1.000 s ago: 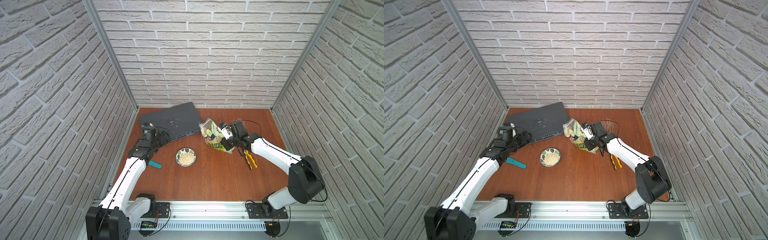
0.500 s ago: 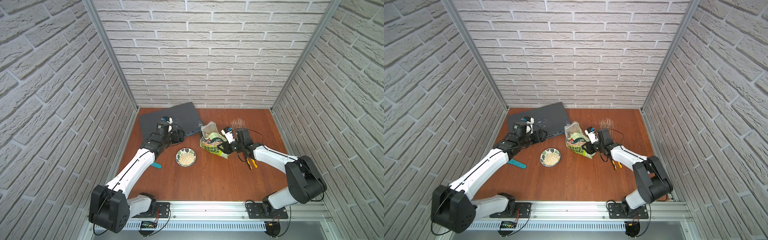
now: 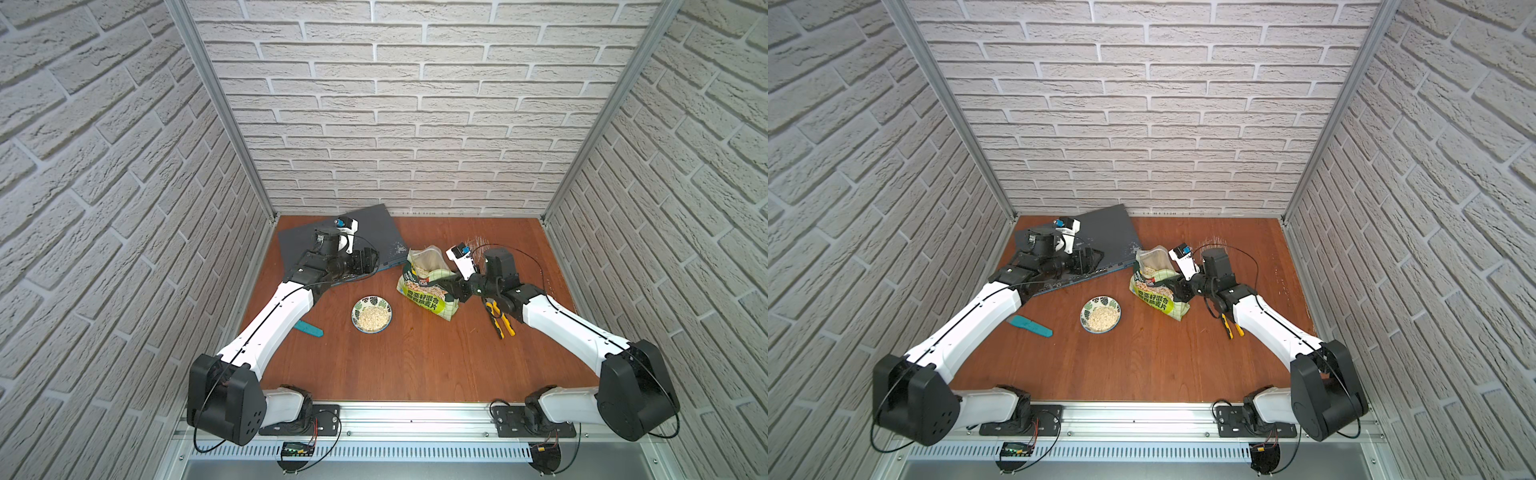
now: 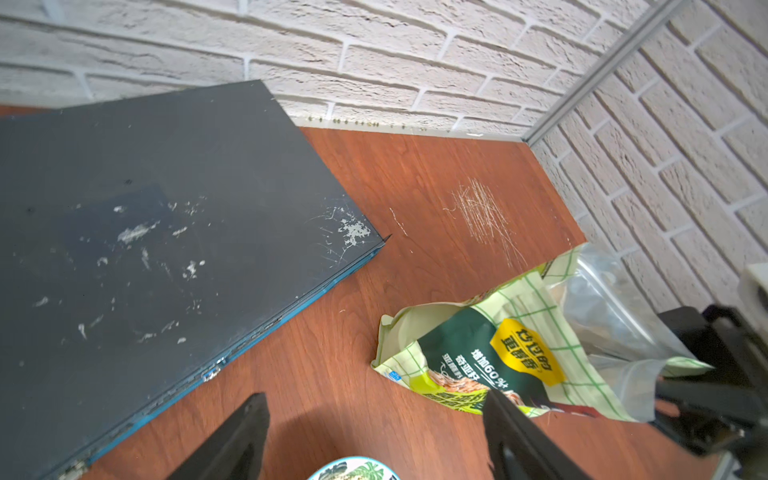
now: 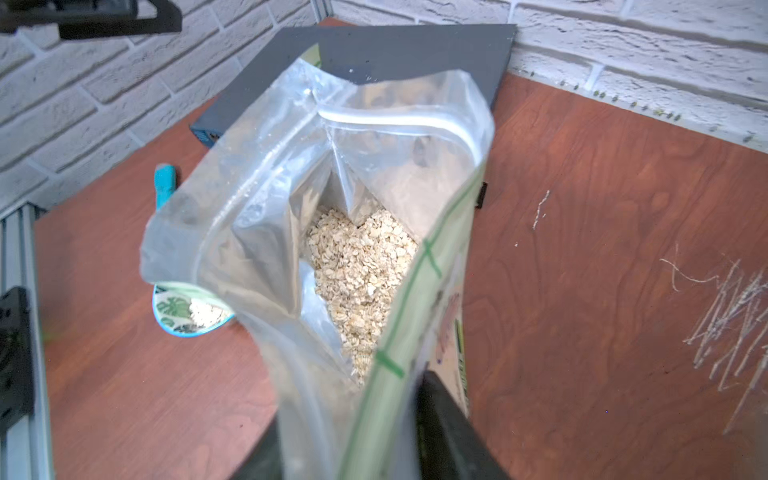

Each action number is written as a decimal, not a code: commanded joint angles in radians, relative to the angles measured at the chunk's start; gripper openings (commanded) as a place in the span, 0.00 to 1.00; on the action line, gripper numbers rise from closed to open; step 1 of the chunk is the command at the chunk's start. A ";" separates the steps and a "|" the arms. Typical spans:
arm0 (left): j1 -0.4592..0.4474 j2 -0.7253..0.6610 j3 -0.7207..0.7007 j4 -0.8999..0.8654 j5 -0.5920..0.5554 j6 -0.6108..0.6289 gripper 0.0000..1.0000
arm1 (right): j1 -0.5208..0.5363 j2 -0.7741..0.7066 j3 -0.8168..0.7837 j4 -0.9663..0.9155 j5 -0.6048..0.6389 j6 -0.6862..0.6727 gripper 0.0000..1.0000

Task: Pour the oats into the breakfast bowl
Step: Place the oats bag at the center of the board.

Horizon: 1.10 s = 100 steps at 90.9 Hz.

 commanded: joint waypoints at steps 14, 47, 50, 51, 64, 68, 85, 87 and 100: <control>-0.005 0.047 0.044 0.058 0.202 0.214 0.83 | -0.068 -0.079 0.094 -0.186 -0.110 -0.111 0.03; -0.111 0.121 0.095 0.017 0.459 0.629 0.83 | -0.130 -0.099 0.274 -0.440 -0.360 -0.290 0.04; -0.120 0.138 0.106 -0.001 0.466 0.653 0.83 | -0.130 -0.103 0.284 -0.456 -0.362 -0.305 0.03; -0.124 0.143 0.110 -0.005 0.468 0.661 0.83 | -0.130 -0.104 0.287 -0.463 -0.365 -0.310 0.03; -0.153 0.210 0.175 -0.051 0.485 0.714 0.80 | -0.126 -0.118 0.309 -0.512 -0.375 -0.347 0.03; -0.152 0.220 0.183 -0.049 0.485 0.718 0.79 | -0.125 -0.122 0.312 -0.525 -0.367 -0.357 0.04; -0.151 0.224 0.187 -0.025 0.492 0.751 0.79 | -0.111 -0.136 0.306 -0.551 -0.359 -0.376 0.04; -0.152 0.226 0.186 -0.024 0.502 0.756 0.78 | -0.106 -0.139 0.304 -0.551 -0.360 -0.379 0.04; -0.181 0.247 0.191 -0.041 0.554 0.804 0.72 | -0.081 -0.142 0.310 -0.549 -0.365 -0.387 0.04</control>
